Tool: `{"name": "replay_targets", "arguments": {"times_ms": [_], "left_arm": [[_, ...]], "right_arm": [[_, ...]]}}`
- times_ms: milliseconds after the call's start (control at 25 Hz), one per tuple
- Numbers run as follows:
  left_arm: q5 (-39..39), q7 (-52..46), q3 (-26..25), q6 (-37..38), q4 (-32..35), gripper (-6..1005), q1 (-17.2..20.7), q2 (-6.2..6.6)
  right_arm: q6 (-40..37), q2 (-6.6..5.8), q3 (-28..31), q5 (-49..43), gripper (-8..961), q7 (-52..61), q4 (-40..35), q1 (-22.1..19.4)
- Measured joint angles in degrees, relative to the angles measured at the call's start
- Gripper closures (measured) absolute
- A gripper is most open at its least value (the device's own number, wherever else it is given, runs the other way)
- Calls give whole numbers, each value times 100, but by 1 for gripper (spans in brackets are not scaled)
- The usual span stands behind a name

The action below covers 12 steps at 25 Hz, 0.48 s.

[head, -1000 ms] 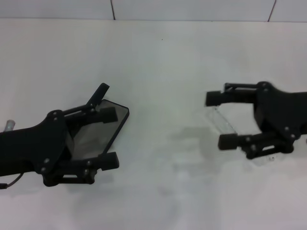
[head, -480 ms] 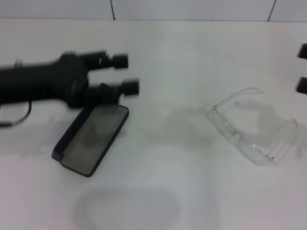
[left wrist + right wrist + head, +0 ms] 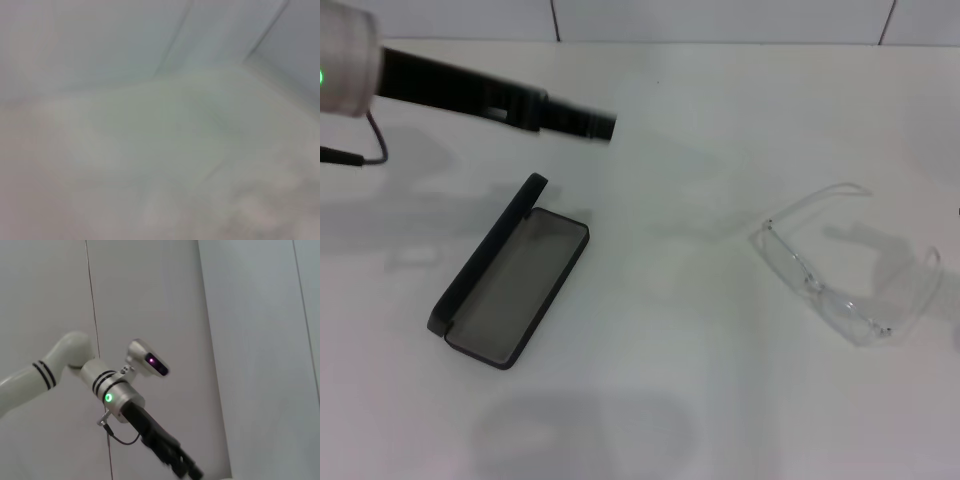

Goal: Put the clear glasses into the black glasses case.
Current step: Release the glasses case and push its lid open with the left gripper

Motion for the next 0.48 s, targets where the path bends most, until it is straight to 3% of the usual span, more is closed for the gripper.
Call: {"name": "replay_targets", "arguments": {"times_ms": [120, 280, 480], "left_arm": [[1261, -882, 1009, 16, 462, 267, -97, -16], [2146, -1606, 2060, 35, 889, 267, -91, -30], [2721, -2025, 2654, 45, 1023, 288, -87, -40]], "right_arm": [[-3, -3, 2, 0, 146, -41, 5, -16], [-1, -11, -5, 0, 146, -51, 5, 4], [-2, -13, -37, -3, 147, -88, 5, 50]]}}
